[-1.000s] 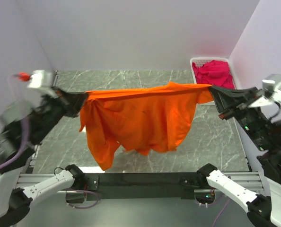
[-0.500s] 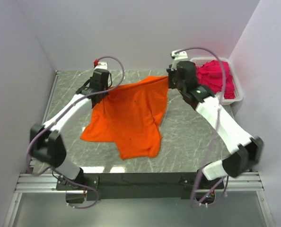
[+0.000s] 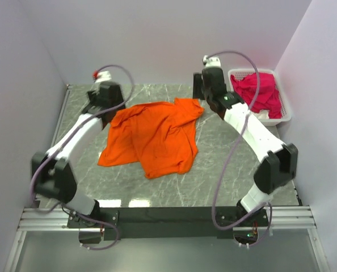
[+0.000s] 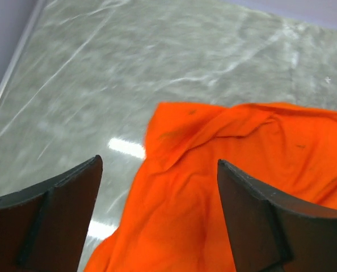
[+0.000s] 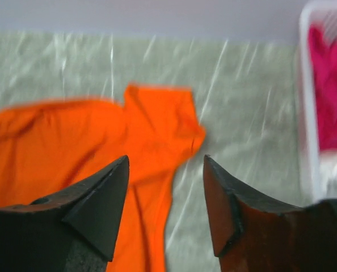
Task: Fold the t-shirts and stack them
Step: Flatten the tshirt out
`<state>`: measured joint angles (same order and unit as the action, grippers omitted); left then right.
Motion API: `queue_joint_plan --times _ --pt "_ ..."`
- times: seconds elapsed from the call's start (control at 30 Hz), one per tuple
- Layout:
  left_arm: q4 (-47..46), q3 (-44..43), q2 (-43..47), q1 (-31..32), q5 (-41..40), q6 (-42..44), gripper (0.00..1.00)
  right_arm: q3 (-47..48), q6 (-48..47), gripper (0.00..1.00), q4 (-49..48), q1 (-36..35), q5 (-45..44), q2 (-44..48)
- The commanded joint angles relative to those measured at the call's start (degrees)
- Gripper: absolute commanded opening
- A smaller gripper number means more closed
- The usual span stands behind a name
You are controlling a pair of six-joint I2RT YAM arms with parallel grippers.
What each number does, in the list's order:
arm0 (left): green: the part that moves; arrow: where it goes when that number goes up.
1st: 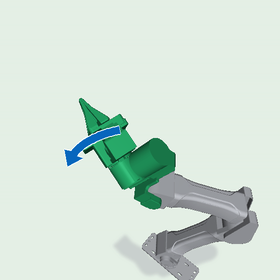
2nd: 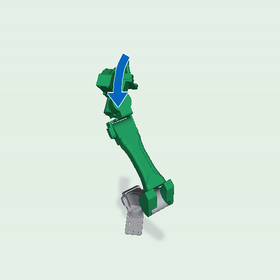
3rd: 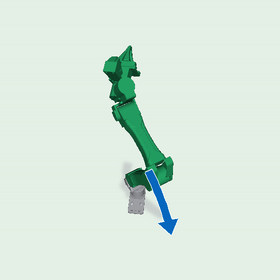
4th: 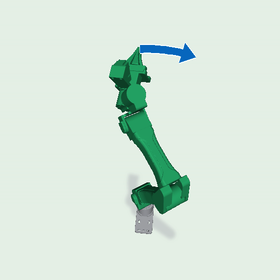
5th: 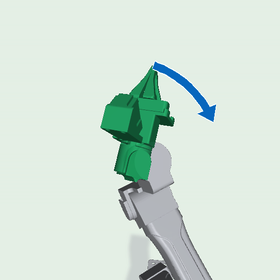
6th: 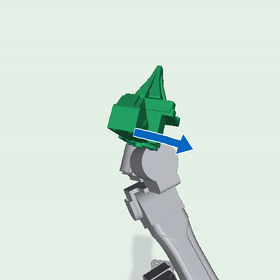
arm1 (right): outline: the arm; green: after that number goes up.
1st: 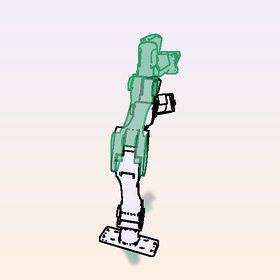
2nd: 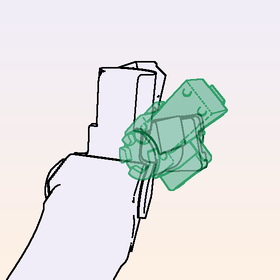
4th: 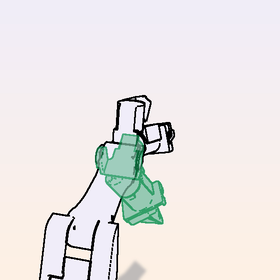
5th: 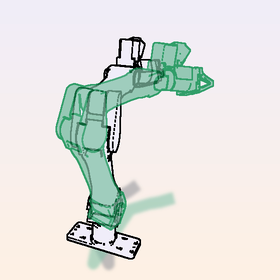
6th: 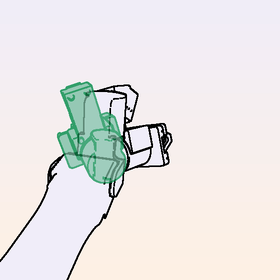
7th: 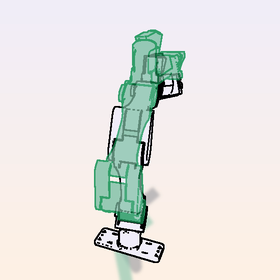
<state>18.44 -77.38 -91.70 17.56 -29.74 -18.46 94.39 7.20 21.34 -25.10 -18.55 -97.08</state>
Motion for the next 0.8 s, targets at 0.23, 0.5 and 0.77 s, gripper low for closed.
queue_joint_plan --times 0.23,0.5,0.77 --pt "11.1 32.7 32.1 -7.5 0.3 -23.0 0.76 -30.4 10.5 0.64 5.1 -11.1 7.9 21.0" --pt "8.7 41.6 32.9 -12.9 2.9 -27.5 0.64 -43.1 17.0 0.60 3.2 -19.6 12.0 26.1" --pt "8.0 41.9 25.4 -13.2 6.4 -26.8 0.60 -44.6 17.0 0.58 3.4 -21.1 11.9 26.9"
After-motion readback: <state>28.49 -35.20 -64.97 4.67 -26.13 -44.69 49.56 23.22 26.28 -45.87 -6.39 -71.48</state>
